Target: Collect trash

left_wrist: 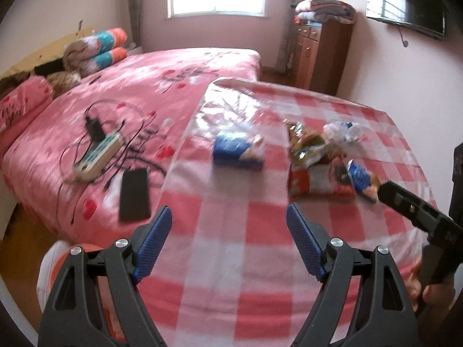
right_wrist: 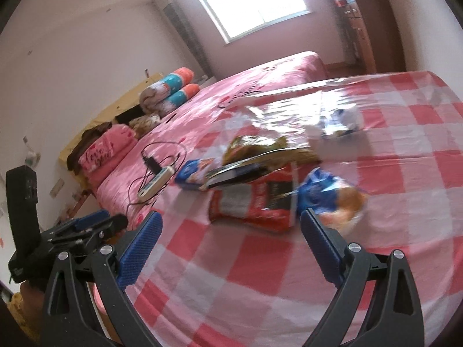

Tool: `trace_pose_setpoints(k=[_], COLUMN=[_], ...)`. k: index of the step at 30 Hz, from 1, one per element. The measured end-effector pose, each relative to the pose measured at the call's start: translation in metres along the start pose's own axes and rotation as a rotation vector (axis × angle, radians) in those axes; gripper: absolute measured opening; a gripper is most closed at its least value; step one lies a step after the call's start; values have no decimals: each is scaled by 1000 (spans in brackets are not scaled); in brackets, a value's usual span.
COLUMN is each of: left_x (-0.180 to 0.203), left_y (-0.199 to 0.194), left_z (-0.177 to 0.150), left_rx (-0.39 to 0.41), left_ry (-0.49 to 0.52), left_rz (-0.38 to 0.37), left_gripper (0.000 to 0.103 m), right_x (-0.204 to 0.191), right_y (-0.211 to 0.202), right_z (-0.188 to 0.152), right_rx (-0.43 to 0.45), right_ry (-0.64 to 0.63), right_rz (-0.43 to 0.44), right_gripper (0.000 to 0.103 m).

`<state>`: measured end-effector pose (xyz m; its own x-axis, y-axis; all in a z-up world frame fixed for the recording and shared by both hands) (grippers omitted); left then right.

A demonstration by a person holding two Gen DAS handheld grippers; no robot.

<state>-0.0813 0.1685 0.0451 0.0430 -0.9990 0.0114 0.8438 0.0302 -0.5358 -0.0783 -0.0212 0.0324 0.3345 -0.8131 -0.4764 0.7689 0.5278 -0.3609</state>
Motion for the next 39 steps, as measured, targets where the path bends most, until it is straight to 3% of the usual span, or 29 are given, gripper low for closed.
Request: trace_pose_setpoints(k=[10,19,26,29,39], left_x=[15,19,11,8,9], left_y=[79,123,147,154,158], left_z=[27,23,21,19,17], left_rx=[-23,-67,-107,-121,-106], left_ry=[16,79,49,26,-1], left_rz=[-21,-44,-68,-78,-88], left_gripper=[82,82,81,76,73], right_x=[47,83,92,92,95], right_y=[-9,2,33,52,118], right_z=[21,37,61,70,85], right_rx=[8,-31,-117,-135,-187], right_ry=[75,144,16,-57,-144], right_rz=[-77,-133,-218,-240,-252], right_gripper=[95,95,95,95,95])
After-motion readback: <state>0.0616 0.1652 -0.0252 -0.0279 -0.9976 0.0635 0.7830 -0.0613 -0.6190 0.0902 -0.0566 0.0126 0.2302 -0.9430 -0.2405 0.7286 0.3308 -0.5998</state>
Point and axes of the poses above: each gripper's, at about its wrist camera, not at the fingertips, and y roughly the way its jaws point, x to its right, z to its top, the point moved 5 cm from there along y, roughly the way its jaws point, and after that the axes turned 13 degrees about x, right-handed, at the moved point
